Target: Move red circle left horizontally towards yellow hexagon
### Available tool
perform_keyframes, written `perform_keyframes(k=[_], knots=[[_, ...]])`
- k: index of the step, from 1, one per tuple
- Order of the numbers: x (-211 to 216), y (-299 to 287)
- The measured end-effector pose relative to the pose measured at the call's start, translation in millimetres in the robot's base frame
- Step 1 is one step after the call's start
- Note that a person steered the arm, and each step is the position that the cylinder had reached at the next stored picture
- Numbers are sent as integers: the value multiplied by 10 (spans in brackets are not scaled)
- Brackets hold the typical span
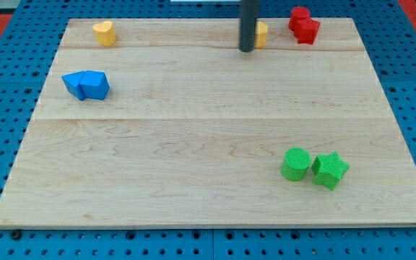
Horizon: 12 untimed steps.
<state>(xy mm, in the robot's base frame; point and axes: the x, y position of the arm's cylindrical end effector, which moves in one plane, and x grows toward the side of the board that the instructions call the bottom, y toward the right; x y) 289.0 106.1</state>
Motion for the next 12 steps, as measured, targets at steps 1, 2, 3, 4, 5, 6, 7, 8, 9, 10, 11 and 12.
perform_keyframes(k=[1, 2, 3, 4, 5, 6, 7, 8, 9, 10, 11, 12], knots=[[-48, 1321], [-980, 1811], [-980, 1811], [-975, 1544], [-974, 1327], [-974, 1026], [-882, 1021], [-874, 1012], [-977, 1125], [-977, 804], [-908, 106], [-942, 93]])
